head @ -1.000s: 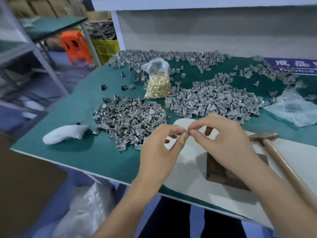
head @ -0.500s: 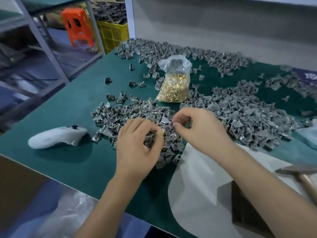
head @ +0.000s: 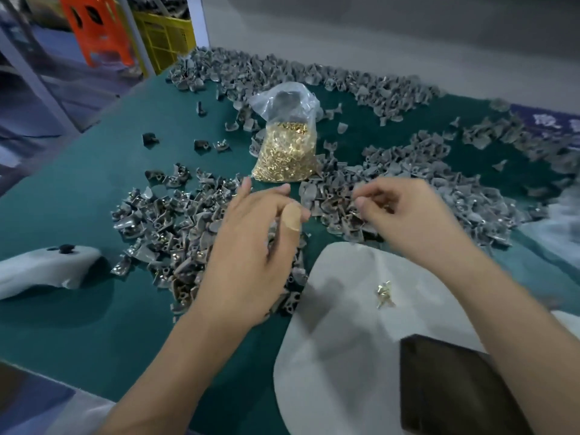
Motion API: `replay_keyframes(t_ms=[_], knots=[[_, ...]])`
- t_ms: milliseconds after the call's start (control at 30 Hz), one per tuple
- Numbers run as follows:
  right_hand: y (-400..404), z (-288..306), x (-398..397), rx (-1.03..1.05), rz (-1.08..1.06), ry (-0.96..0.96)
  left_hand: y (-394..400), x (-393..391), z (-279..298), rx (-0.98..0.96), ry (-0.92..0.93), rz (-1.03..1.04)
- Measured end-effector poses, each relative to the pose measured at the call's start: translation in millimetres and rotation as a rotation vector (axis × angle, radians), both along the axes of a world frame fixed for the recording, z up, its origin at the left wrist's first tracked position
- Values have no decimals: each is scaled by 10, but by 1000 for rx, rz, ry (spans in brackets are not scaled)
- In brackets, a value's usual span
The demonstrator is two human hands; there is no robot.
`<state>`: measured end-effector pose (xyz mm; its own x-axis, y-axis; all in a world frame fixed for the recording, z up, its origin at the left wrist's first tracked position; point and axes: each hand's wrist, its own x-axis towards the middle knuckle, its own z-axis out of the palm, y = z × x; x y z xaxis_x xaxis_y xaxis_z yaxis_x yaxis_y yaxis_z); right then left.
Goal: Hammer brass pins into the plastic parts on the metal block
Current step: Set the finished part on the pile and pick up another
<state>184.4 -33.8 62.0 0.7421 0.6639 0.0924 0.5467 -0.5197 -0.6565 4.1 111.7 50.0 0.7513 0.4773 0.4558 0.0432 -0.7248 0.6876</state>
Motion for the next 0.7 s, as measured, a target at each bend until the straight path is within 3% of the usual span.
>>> replay_keyframes(t_ms=[200, 400, 600, 700], knots=[[-601, 68, 280, -79, -136, 23, -207, 481, 121, -129, 139, -153], [-1037, 3, 279, -11, -144, 53, -373, 801, 7, 308, 470, -275], [-1223, -219, 343, 55, -203, -6, -657, 1023, 11, 282, 457, -454], [-1254, -292, 340, 102, -227, -21, -800, 1159, -28, 361, 457, -478]])
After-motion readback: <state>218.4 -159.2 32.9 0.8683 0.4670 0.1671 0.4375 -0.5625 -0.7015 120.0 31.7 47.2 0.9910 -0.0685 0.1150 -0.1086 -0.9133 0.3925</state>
